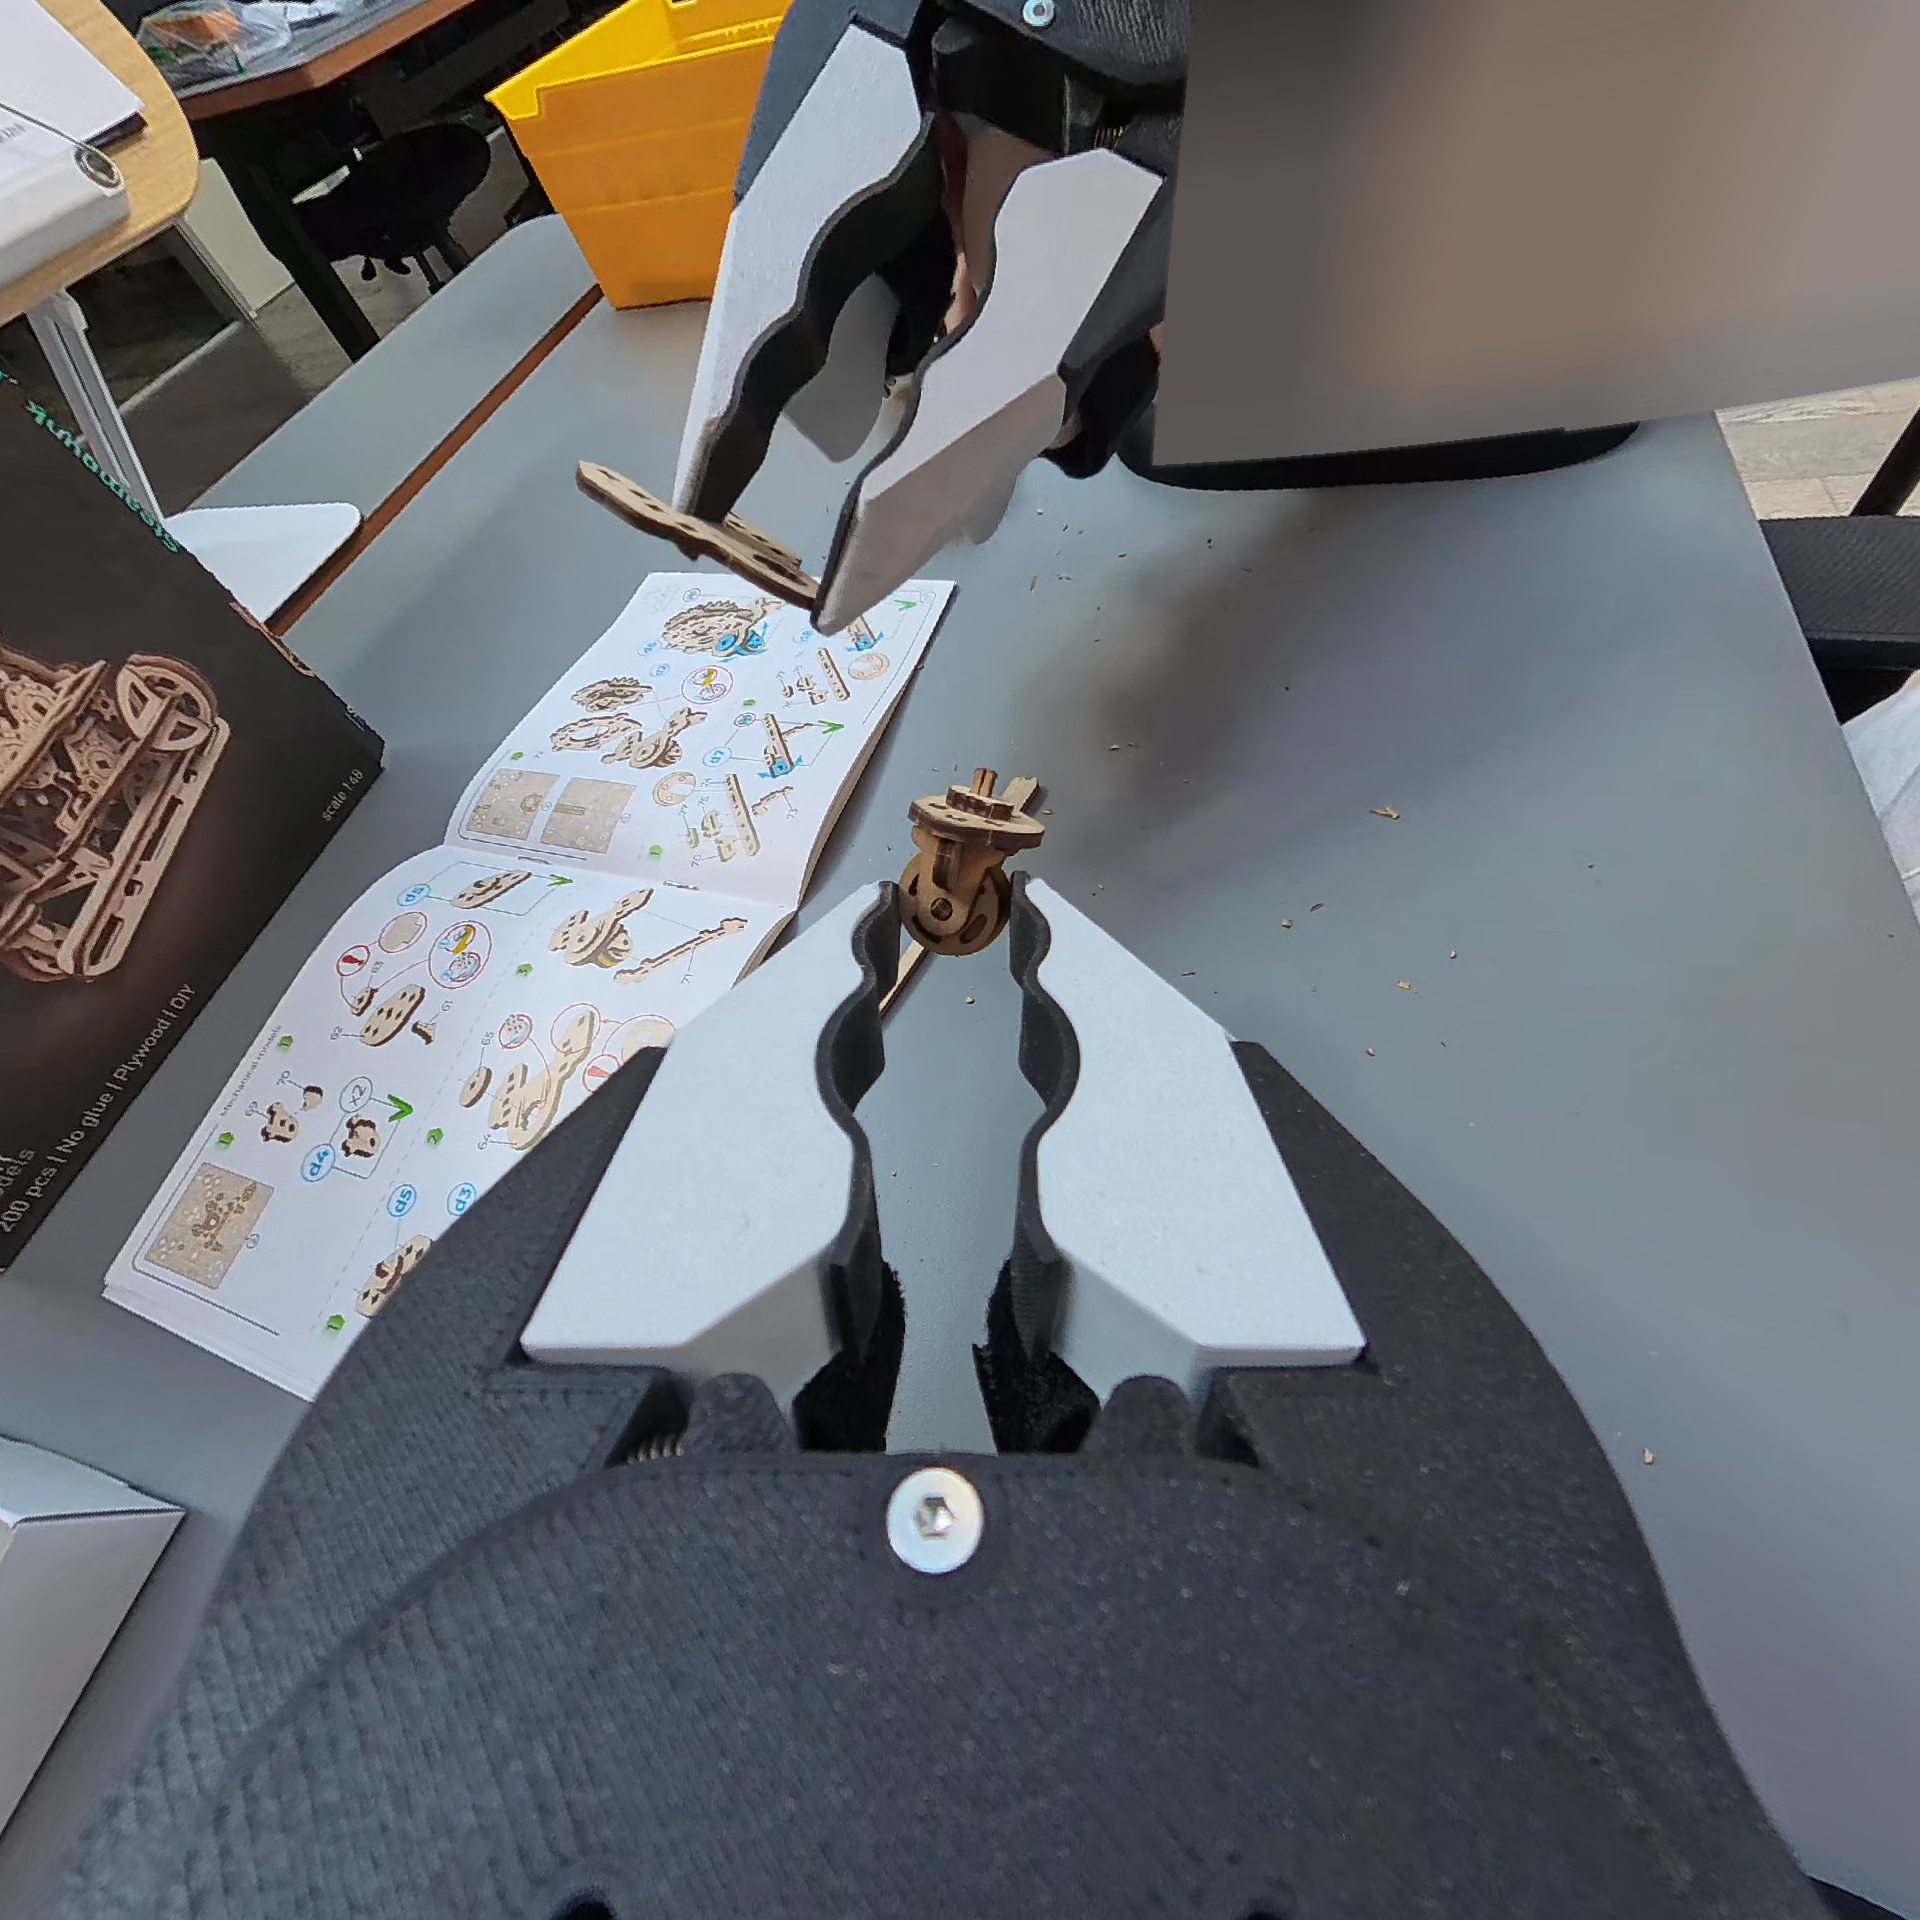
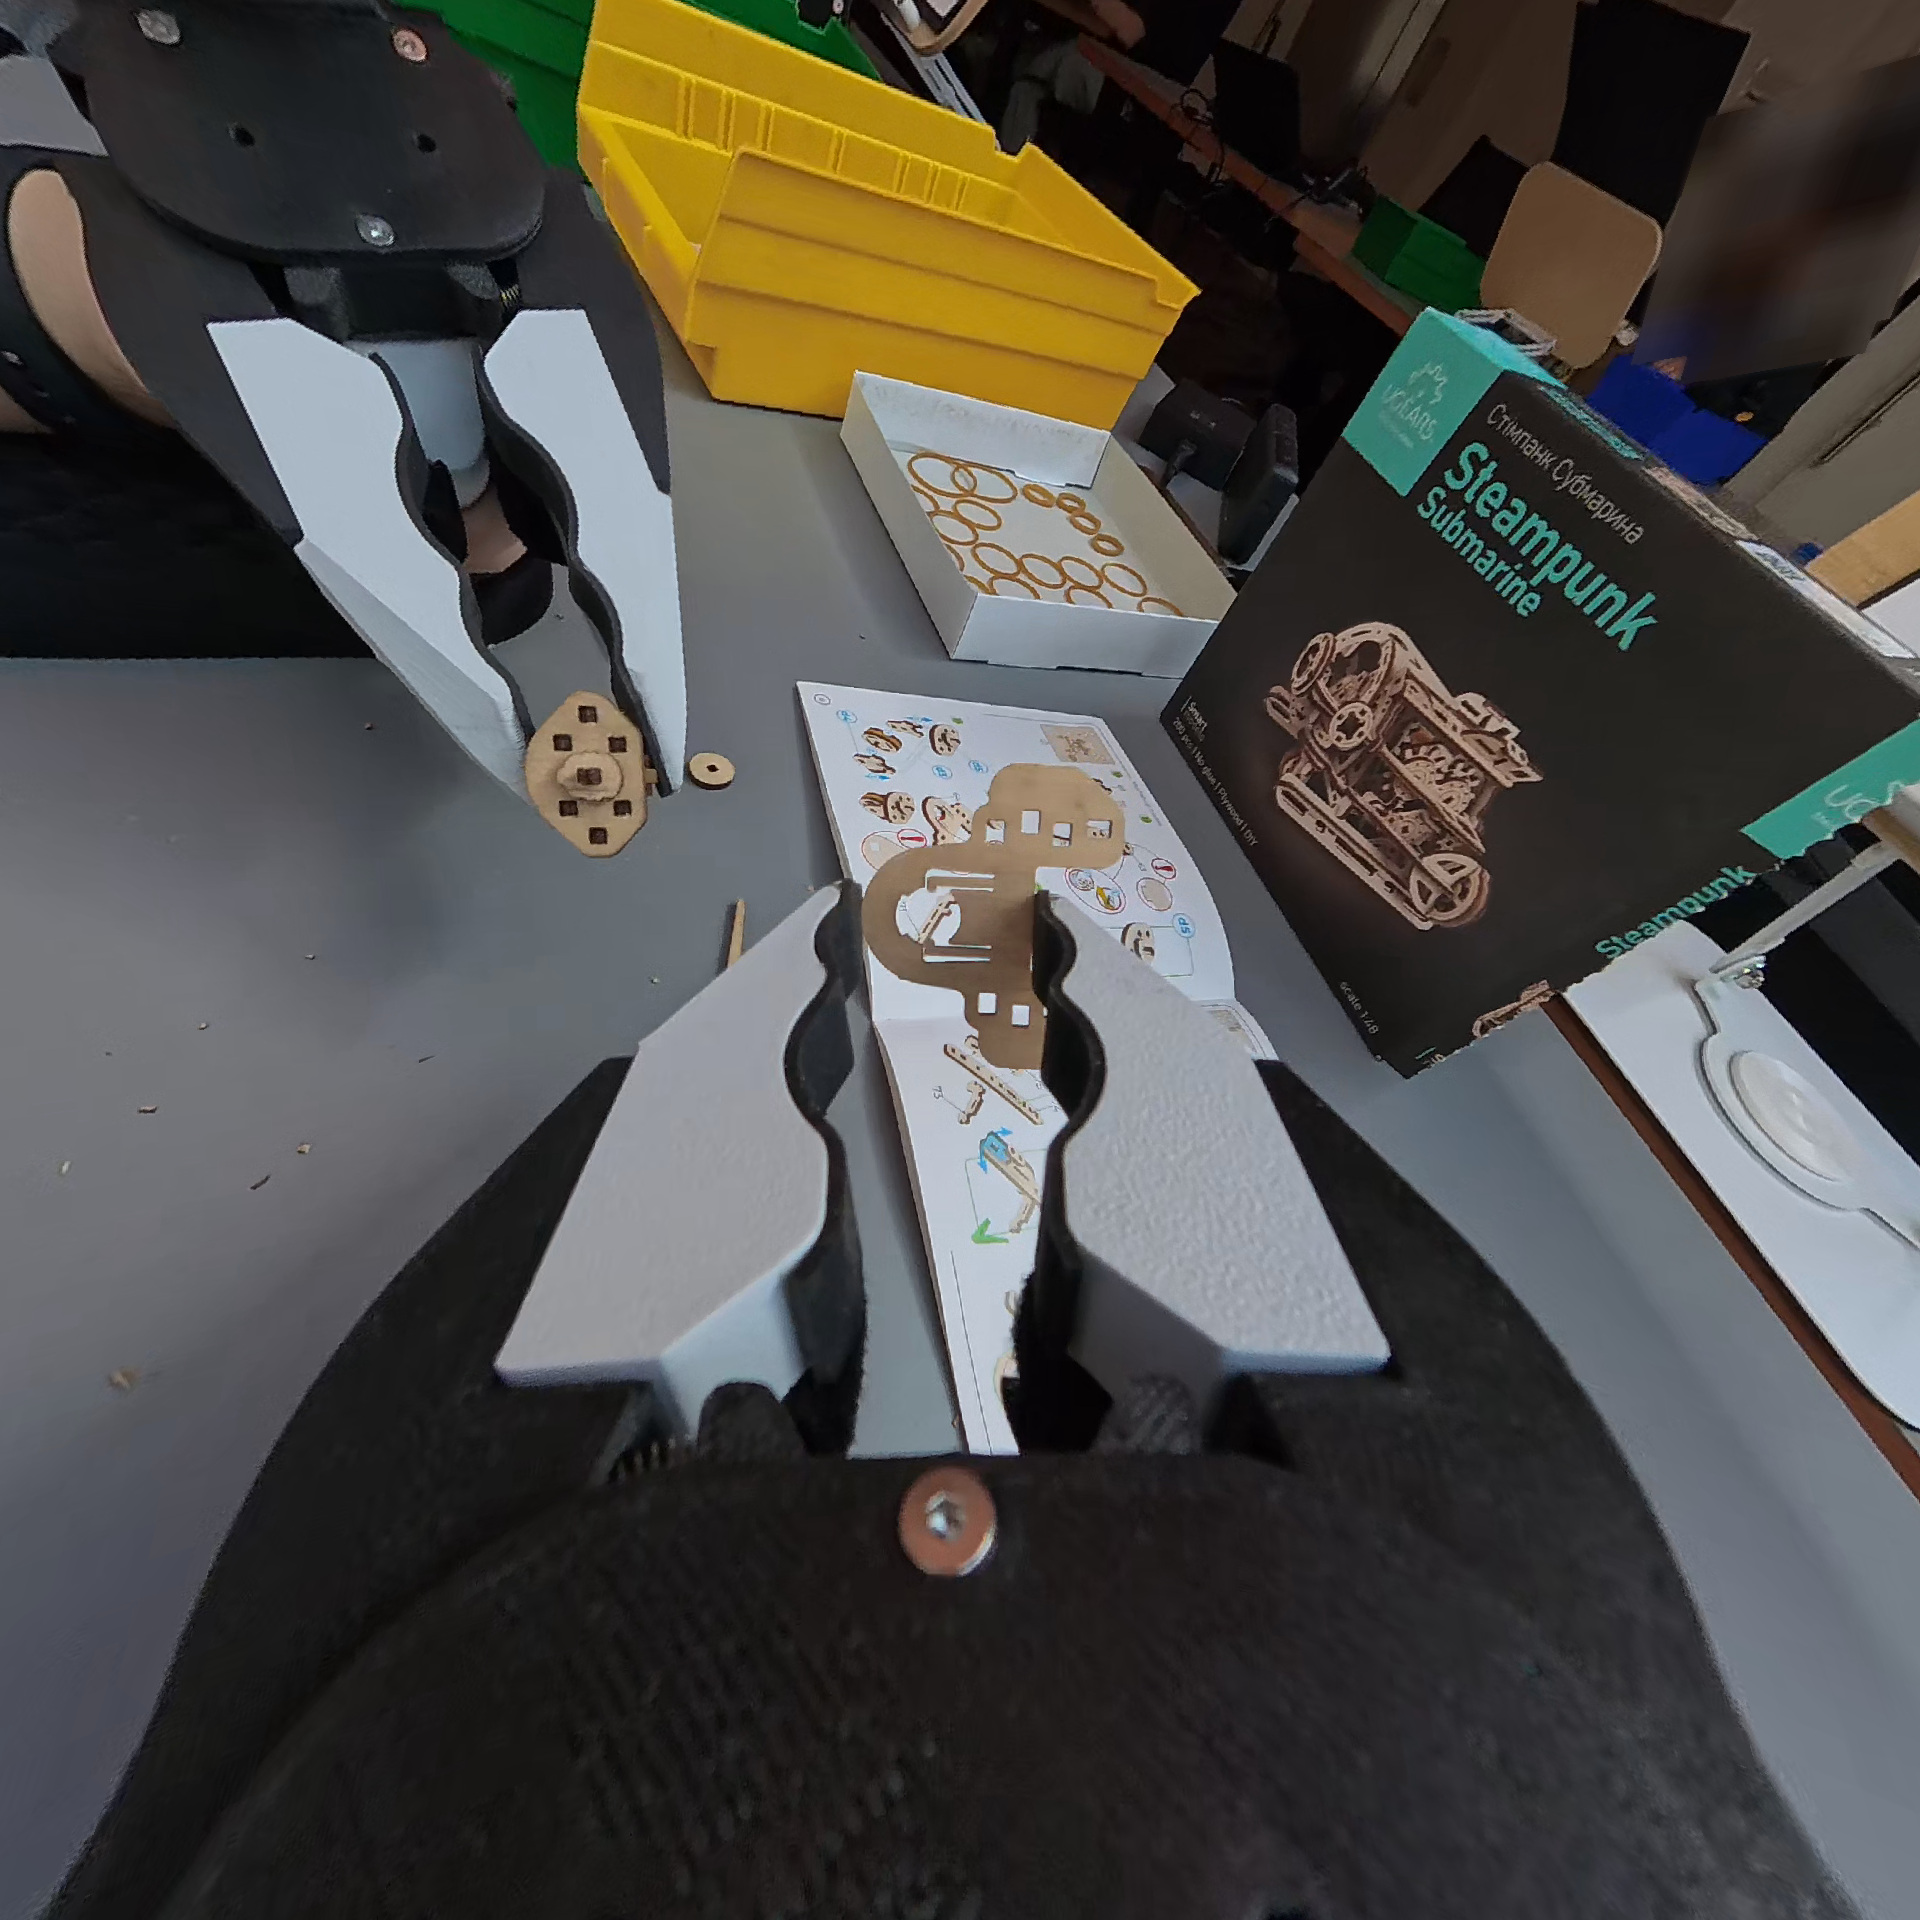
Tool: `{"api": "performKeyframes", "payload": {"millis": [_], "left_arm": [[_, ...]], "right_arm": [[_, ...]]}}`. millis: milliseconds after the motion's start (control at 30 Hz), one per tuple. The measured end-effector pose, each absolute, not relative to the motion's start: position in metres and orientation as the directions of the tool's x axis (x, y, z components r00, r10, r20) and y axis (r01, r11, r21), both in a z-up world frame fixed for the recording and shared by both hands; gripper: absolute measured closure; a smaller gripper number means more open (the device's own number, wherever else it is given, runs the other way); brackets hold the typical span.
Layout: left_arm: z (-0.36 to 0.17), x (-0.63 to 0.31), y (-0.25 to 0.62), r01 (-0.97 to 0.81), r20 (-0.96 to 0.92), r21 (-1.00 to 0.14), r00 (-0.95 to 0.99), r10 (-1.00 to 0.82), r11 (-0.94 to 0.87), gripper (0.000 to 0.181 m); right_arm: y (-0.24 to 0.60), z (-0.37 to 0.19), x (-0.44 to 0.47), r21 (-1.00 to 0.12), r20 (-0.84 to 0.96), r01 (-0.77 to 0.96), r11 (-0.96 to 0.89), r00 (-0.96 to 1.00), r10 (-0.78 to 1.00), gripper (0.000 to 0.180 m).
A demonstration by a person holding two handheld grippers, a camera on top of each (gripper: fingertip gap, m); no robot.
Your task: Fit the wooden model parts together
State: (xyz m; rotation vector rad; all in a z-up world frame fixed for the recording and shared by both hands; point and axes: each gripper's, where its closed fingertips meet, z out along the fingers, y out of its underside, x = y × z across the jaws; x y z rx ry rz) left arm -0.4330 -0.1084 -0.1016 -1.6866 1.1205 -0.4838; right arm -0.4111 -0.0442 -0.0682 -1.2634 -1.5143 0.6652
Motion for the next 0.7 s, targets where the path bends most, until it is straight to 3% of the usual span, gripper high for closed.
{"api": "performKeyframes", "payload": {"millis": [233,700], "left_arm": [[-0.102,-0.434,-0.108,-0.447,-0.19,-0.893,0.489,-0.852,-0.058,0.162],[-0.101,-0.434,-0.108,-0.447,-0.189,-0.892,0.49,-0.851,-0.059,0.162]], "right_arm": [[-0.033,-0.055,-0.404,-0.901,0.296,0.37,0.227,0.141,0.945,0.148],[-0.03,-0.059,-0.404,-0.88,0.343,0.394,0.266,0.139,0.929,0.148]]}}
